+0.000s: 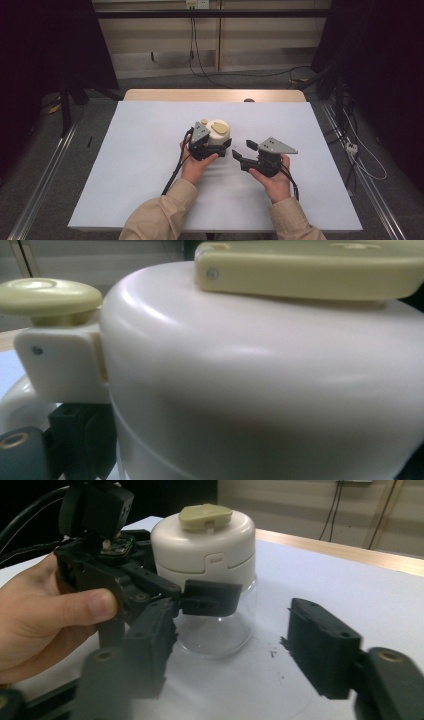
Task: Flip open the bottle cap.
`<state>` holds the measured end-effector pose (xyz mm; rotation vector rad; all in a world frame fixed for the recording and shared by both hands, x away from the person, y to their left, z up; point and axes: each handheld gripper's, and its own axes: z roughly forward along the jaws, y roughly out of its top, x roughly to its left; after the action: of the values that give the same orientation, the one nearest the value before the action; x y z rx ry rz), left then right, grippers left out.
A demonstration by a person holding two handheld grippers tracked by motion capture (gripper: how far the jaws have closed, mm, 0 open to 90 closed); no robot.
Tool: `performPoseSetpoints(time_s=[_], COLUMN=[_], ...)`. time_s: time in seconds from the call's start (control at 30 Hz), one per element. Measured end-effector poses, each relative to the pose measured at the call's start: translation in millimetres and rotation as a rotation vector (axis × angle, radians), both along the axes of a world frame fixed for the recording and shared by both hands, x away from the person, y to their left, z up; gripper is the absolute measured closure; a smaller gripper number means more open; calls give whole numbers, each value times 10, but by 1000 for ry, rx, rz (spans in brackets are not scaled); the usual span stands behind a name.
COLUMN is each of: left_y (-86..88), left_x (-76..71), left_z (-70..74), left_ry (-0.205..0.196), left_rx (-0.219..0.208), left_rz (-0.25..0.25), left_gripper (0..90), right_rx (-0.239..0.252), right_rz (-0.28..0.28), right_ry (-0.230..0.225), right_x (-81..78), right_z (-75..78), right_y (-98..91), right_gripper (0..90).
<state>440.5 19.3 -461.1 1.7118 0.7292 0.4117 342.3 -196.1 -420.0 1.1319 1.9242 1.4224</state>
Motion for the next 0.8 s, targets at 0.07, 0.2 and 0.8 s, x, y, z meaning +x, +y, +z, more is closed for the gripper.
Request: performPoseSetpoints(time_s=[0.07, 0.2, 0.8], left_y=[-1, -3, -9], left_x=[0, -1, 1], left_z=[0, 0, 0], left_ry=[0, 1, 0], left_rx=[2, 0, -1], left_rz=[0, 1, 4], left_gripper=[56, 56, 55], right_rx=[11, -1, 15], right_rz=[4, 22, 39], right_ry=[2, 19, 22], right_x=[8, 42, 164], right_z=[22, 51, 110], right_y=[5, 30, 135], right_gripper=[470, 575, 811])
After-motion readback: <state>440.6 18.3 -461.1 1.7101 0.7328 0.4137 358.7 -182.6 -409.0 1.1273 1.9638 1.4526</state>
